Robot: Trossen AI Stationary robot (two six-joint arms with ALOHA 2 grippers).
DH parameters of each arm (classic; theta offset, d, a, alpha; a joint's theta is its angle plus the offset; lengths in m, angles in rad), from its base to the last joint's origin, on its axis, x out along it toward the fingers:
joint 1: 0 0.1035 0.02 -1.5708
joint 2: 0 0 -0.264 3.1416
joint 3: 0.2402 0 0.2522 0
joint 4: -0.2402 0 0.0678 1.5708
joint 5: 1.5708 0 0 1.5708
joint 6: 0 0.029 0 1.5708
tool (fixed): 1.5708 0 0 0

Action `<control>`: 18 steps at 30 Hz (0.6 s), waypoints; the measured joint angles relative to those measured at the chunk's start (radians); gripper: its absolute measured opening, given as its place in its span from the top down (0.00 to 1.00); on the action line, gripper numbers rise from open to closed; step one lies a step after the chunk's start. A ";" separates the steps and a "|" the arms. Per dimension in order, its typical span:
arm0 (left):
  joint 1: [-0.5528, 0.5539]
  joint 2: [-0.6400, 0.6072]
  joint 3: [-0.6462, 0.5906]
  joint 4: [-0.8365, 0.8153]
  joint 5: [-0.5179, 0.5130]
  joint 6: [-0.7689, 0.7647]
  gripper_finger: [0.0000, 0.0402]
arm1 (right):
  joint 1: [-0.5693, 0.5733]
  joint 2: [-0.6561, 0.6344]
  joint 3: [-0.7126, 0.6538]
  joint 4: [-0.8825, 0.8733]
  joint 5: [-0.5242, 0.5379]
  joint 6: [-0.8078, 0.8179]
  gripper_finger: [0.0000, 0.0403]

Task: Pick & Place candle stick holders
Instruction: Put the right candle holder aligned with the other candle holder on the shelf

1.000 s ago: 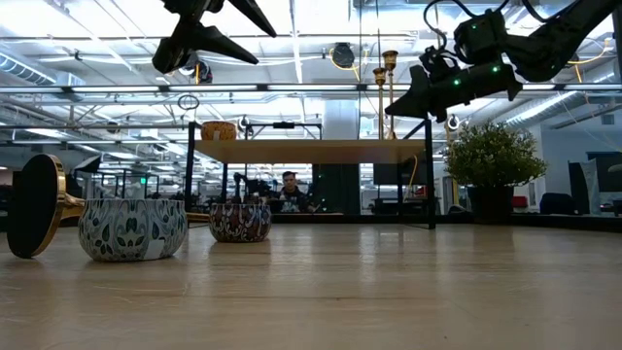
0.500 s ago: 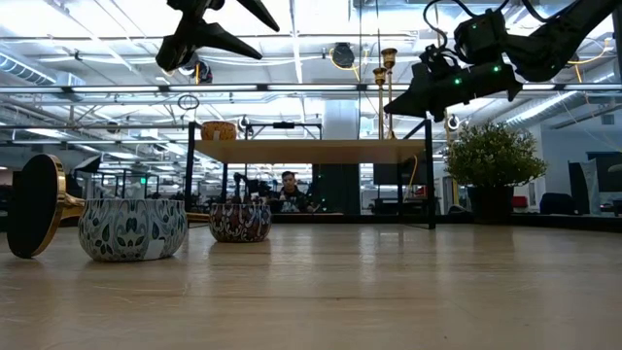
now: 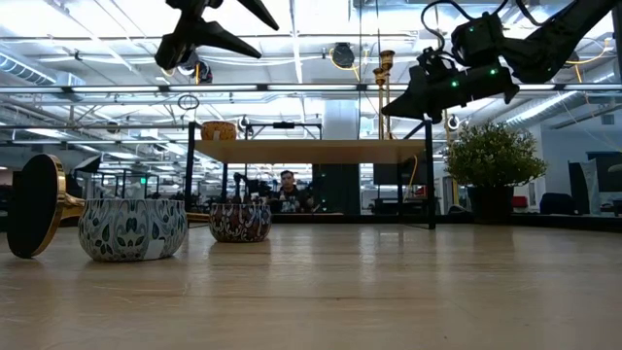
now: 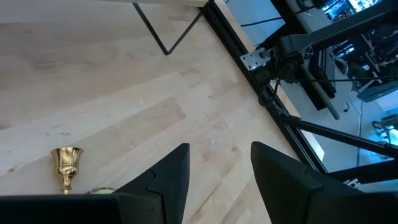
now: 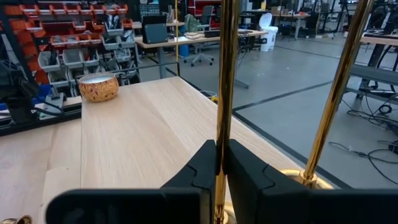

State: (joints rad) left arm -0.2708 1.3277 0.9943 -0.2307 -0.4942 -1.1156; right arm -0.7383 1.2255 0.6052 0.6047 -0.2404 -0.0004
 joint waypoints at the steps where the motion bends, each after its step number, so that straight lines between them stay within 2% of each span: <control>1: 0.000 0.000 0.000 0.000 0.000 0.000 0.56 | 0.000 0.000 0.000 0.000 0.001 0.001 0.95; 18: -0.011 0.000 0.000 0.000 -0.004 -0.008 0.56 | 0.000 -0.006 -0.001 0.000 0.006 0.014 0.95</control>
State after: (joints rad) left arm -0.2820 1.3277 0.9943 -0.2306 -0.4982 -1.1236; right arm -0.7387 1.2190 0.6041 0.6048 -0.2344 0.0132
